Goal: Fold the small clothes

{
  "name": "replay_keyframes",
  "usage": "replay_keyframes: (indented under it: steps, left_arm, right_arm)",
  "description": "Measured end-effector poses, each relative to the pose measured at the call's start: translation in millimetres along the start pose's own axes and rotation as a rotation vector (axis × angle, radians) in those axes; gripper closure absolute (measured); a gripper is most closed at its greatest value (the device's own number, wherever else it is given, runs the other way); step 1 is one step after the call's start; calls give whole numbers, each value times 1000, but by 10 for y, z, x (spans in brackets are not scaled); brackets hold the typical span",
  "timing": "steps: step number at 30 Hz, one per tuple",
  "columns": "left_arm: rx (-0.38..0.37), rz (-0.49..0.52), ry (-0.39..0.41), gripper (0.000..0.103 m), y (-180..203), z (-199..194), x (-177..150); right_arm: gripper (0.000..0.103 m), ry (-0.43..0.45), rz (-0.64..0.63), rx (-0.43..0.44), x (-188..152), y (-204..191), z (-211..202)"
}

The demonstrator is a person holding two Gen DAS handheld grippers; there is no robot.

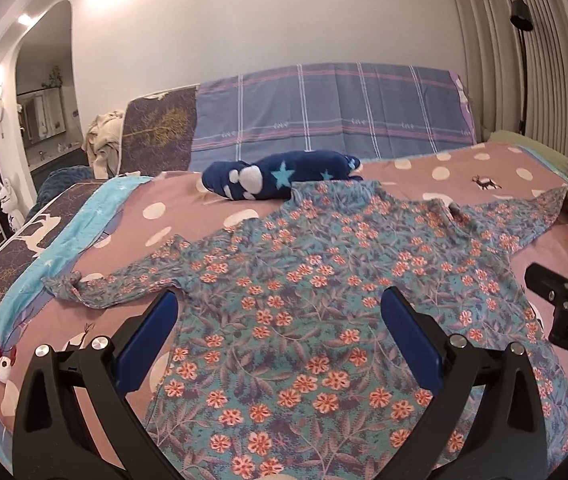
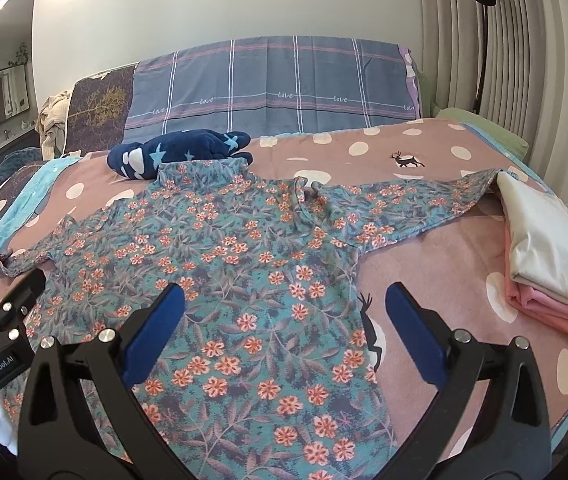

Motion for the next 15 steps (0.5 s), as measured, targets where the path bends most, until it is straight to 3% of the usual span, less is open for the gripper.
replay_keyframes:
  steps: [4,9,11,15]
  left_arm:
    - [0,-16,0,1,-53,10,-34]
    - [-76,-11,-44,1,-11,27,-104]
    - [-86,-13,-70,12,-13,59,-148]
    - [-108,-44,-107,14,-44,111,-221]
  right_arm:
    - [2,-19,1,5,-56,-25,5]
    - [2,-25,8,1,-81,-24,1]
    - [2,-26,10,0,-83,-25,-2]
    - [2,-26,11,0,-91,-29,1]
Point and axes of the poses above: each gripper's, at about its wrist camera, not at the fingertips, and z roughly the way its jaws point, y to its right, x to its top, the point moved 9 cm from there along z, roughly the way its jaws point, and after that the axes turned 2 degrees about -z, right-handed, at the moved point
